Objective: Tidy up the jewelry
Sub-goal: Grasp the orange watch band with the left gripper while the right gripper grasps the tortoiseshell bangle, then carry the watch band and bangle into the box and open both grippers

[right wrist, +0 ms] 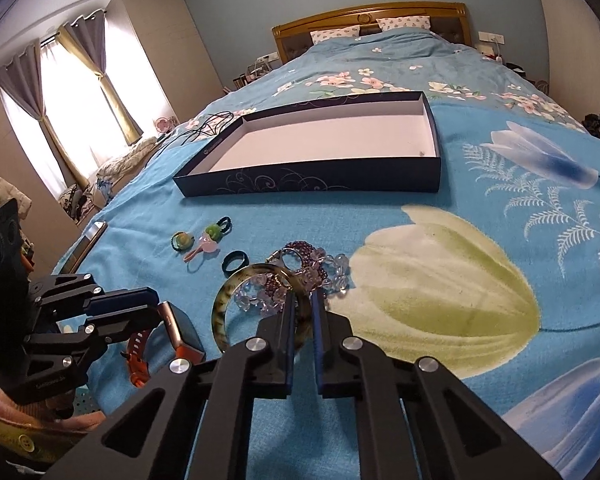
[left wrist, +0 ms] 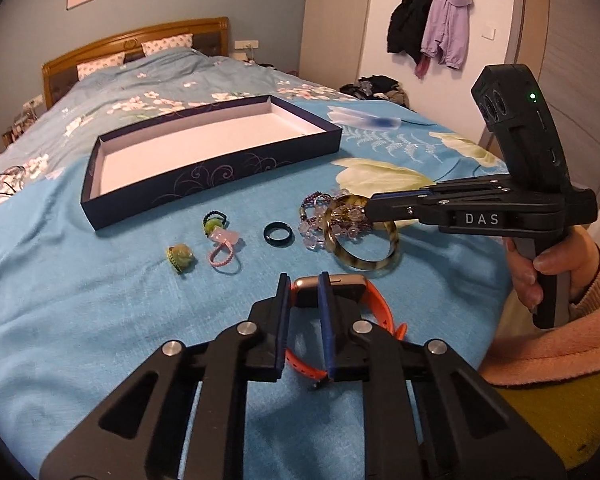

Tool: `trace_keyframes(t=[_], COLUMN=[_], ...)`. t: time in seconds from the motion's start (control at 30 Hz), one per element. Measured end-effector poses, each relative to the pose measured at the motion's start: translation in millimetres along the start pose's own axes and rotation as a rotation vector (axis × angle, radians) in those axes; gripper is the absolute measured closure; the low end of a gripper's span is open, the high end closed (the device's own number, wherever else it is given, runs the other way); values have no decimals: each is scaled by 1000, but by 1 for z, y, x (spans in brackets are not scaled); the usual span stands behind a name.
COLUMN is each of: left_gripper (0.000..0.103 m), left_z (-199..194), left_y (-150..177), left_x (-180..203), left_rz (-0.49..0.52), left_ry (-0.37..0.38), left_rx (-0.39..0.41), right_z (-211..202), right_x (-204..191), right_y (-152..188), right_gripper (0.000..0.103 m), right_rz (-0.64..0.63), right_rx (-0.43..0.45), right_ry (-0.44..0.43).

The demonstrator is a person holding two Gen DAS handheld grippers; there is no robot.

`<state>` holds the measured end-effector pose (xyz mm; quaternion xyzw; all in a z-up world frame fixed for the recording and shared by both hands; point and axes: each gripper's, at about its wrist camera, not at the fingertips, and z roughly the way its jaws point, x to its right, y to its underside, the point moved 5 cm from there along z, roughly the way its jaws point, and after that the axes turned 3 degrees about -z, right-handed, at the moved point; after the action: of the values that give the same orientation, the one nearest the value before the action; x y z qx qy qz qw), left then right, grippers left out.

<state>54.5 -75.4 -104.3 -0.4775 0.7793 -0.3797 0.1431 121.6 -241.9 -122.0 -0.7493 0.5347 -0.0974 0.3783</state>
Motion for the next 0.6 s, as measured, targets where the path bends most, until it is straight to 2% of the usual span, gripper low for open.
trace_keyframes(t=[0.23,0.3,0.33,0.37,0.43,0.6], left_gripper=[76,78,81,90,94,95], left_z=[5,10,13,15,17,11], left_y=[5,6,6,7,6,-1], left_x=[0,-2,-3,-4,-6,-13], left_rz=[65,75,70,67,56,-6], left_ry=[20,6,9,2,-6,16], left_rx=[-54,-71,-87,-92,-94,-65], right_z=[4,5,5,4,4,-5], right_x=[3,2,1,1,1,1], right_y=[2,1,2,1,0,-8], right_gripper=[94,94,95,95,97,96], right_rz=[-7,-17,-21,-25,-23,-22], right_rx=[-35,-38,-36,-37,-36,-18], right_ry=[5,9,11,11,5,-17])
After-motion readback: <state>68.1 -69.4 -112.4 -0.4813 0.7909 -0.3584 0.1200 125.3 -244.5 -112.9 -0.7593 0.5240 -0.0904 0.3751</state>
